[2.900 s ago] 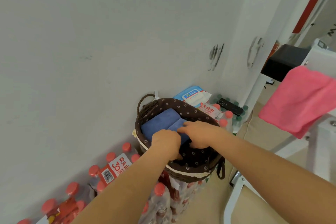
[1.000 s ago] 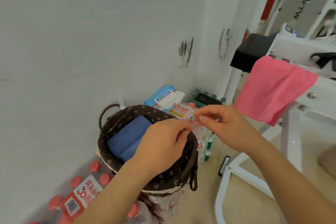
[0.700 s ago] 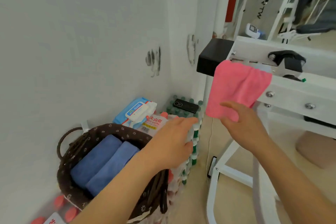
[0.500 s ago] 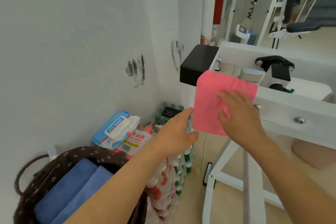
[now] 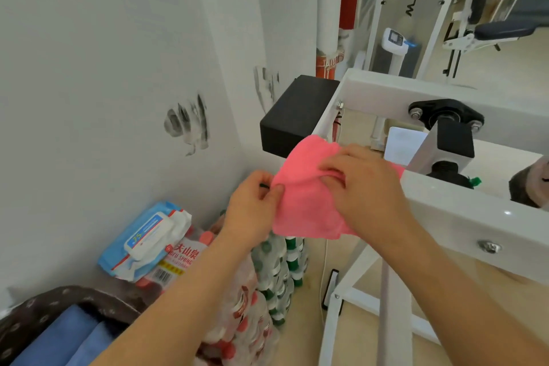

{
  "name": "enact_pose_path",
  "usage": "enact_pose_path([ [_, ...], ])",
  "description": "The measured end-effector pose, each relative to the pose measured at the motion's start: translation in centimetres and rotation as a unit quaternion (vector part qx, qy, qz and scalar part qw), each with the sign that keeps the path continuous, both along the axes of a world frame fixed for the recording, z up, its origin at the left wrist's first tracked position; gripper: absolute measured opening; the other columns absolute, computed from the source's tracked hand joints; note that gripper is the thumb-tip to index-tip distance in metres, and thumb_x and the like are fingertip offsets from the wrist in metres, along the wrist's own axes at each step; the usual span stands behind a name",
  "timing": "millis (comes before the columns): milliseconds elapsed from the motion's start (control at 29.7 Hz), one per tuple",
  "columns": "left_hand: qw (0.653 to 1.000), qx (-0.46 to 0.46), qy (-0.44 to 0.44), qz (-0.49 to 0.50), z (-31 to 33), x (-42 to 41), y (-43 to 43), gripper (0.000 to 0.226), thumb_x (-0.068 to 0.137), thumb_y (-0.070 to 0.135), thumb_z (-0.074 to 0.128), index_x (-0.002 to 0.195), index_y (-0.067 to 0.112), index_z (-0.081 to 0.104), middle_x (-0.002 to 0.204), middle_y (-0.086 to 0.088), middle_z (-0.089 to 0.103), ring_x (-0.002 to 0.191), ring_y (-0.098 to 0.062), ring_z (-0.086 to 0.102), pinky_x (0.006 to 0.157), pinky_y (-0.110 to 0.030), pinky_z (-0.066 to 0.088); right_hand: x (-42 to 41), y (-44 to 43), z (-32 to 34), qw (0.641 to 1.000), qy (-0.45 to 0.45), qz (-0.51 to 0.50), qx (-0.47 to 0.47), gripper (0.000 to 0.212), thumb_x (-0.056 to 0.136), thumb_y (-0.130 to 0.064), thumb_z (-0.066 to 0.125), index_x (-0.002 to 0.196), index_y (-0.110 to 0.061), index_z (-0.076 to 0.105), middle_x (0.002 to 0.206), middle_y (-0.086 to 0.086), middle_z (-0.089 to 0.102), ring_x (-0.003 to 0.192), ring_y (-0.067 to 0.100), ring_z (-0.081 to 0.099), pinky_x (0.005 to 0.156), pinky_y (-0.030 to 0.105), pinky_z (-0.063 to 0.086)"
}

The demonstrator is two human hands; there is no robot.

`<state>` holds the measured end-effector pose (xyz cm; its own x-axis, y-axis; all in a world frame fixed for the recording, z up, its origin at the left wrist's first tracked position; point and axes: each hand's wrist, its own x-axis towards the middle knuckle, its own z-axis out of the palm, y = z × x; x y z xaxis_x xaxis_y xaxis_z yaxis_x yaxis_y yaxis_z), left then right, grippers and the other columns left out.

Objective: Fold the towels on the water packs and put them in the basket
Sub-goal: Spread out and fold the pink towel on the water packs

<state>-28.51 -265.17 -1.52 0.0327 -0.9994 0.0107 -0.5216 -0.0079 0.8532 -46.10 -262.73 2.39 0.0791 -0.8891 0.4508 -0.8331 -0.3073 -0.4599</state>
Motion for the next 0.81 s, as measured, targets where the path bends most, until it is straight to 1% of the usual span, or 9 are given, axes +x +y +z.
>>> enact_pose_path([
  [101,0.99,-0.046,-0.128,0.024,0.7,2.6,1.2,0.013,0.092,0.021,0.055,0.085,0.03,0.048,0.067,0.006,0.059,0.062,-0.015,0.053,0.054,-0.029,0.035,1.3,1.5,1.4,0.984,-0.127,0.059,0.109,0.027,0.081,-0.004,0.064,0.099,-0.02,0.076,0.089,-0.016,0.068,0.077,-0.004,0.06,0.074,0.005,0.042],
  [168,0.986,-0.067,-0.143,0.054,2.0,3.9,2.7,0.024,0.087,0.016,0.059,0.098,0.032,0.045,0.078,0.004,0.059,0.071,-0.015,0.056,0.058,-0.028,0.041,2.2,2.5,2.5,0.949,-0.214,0.124,0.197,0.037,0.08,0.006,0.056,0.098,-0.02,0.076,0.087,-0.019,0.07,0.083,-0.007,0.063,0.078,0.006,0.046],
  [303,0.996,-0.04,0.078,-0.029,5.4,4.1,8.9,0.06,0.064,0.018,0.075,0.109,0.044,0.044,0.11,0.019,0.054,0.104,-0.002,0.055,0.077,-0.025,0.053,4.2,4.5,4.0,0.85,-0.366,0.237,0.296,0.049,0.074,0.022,0.041,0.092,-0.008,0.076,0.088,0.001,0.076,0.088,0.009,0.07,0.081,0.021,0.055],
  [370,0.978,-0.016,0.187,-0.085,6.1,3.1,12.3,0.059,0.057,0.022,0.074,0.106,0.044,0.049,0.107,0.013,0.061,0.101,-0.008,0.063,0.077,-0.028,0.055,5.7,6.1,4.7,0.787,-0.424,0.297,0.336,0.049,0.072,0.027,0.039,0.091,-0.002,0.074,0.089,0.004,0.075,0.086,0.011,0.071,0.072,0.017,0.054],
  [471,0.975,-0.062,0.215,0.005,5.8,3.5,15.4,0.05,0.061,0.01,0.068,0.099,0.04,0.056,0.086,-0.002,0.067,0.077,-0.014,0.065,0.063,-0.023,0.052,7.7,8.1,5.6,0.722,-0.441,0.376,0.377,0.044,0.072,0.021,0.044,0.097,-0.002,0.072,0.098,0.009,0.074,0.092,0.015,0.07,0.08,0.02,0.053],
  [538,0.976,-0.028,0.203,0.07,6.3,5.0,17.2,0.045,0.067,0.003,0.059,0.097,0.036,0.059,0.07,-0.005,0.067,0.061,-0.018,0.054,0.053,-0.028,0.043,8.9,9.1,5.8,0.753,-0.403,0.383,0.353,0.037,0.076,0.017,0.055,0.105,-0.003,0.068,0.103,0.011,0.073,0.097,0.016,0.069,0.087,0.024,0.053],
  [639,0.957,0.021,0.28,0.08,7.8,7.8,20.6,0.039,0.07,0.005,0.059,0.103,0.024,0.068,0.087,-0.019,0.072,0.076,-0.03,0.061,0.07,-0.038,0.043,11.0,11.2,6.0,0.819,-0.298,0.385,0.305,0.04,0.081,0.01,0.065,0.111,-0.016,0.067,0.107,0.005,0.071,0.094,0.014,0.066,0.09,0.026,0.053],
  [740,0.95,0.018,0.298,0.094,9.4,10.3,25.2,0.033,0.084,-0.004,0.054,0.094,0.019,0.075,0.09,-0.014,0.074,0.081,-0.024,0.069,0.071,-0.032,0.054,13.5,15.0,6.3,0.838,-0.197,0.428,0.277,0.043,0.078,-0.006,0.068,0.113,-0.032,0.063,0.113,-0.008,0.066,0.105,0.01,0.061,0.089,0.031,0.052],
  [808,0.953,-0.004,0.283,0.112,10.0,11.9,29.2,0.03,0.085,-0.002,0.059,0.094,0.021,0.075,0.087,-0.012,0.075,0.077,-0.024,0.071,0.068,-0.033,0.058,15.1,17.6,6.3,0.827,-0.173,0.453,0.285,0.042,0.078,-0.008,0.068,0.112,-0.031,0.06,0.115,-0.008,0.062,0.108,0.008,0.059,0.086,0.032,0.051],
])
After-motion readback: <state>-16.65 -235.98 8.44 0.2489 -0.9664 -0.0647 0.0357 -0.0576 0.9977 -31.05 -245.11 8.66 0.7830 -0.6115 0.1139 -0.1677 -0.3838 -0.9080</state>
